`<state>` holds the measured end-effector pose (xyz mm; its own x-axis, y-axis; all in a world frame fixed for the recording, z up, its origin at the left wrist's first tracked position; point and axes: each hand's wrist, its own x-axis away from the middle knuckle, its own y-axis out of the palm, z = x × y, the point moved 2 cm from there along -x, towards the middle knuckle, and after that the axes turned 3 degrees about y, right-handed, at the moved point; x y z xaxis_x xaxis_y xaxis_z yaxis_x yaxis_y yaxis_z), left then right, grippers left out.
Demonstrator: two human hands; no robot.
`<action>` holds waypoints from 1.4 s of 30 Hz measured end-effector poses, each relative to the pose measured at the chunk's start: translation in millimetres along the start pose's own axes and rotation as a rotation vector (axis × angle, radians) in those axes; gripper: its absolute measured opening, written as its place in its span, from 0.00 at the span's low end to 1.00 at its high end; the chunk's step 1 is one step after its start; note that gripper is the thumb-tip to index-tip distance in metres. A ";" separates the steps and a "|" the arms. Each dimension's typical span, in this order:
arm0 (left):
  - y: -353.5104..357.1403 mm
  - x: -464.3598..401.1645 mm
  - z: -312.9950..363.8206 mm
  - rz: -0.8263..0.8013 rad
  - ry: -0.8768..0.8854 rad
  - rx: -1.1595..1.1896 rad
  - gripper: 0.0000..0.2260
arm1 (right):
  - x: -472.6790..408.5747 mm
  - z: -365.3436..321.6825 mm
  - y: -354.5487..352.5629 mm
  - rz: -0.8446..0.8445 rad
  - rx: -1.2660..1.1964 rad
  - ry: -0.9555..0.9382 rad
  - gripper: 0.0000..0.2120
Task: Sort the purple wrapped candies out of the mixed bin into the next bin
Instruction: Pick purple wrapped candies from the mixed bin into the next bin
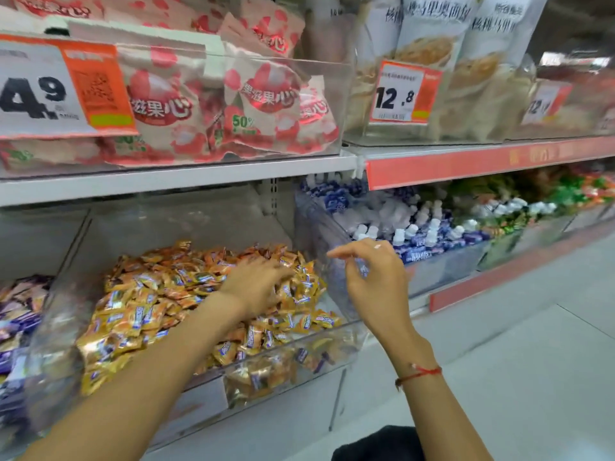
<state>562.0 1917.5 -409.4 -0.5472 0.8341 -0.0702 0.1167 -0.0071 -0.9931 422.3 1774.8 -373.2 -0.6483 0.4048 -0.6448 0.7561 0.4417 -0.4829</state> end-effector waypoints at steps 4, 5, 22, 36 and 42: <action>-8.4 18.6 -16.7 0.108 -0.085 0.117 0.22 | -0.5 -0.2 -0.3 0.006 -0.055 0.027 0.18; -10.6 21.6 -12.5 0.103 -0.023 0.221 0.20 | -0.5 -0.7 0.0 0.010 -0.057 0.025 0.17; -10.0 11.1 -16.2 0.109 0.055 0.405 0.13 | 0.6 -1.5 2.8 -0.002 -0.025 0.010 0.18; -1.1 -7.9 48.6 -0.189 0.191 0.371 0.14 | -0.8 -3.2 11.4 0.031 0.018 0.018 0.16; 0.5 -8.2 48.4 -0.069 0.198 0.244 0.09 | -0.5 -1.1 6.3 -0.018 0.025 -0.020 0.16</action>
<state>526.4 1883.9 -413.9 -0.3725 0.9280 -0.0063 -0.1301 -0.0589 -0.9897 427.2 1778.3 -375.2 -0.6603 0.3807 -0.6473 0.7463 0.4286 -0.5092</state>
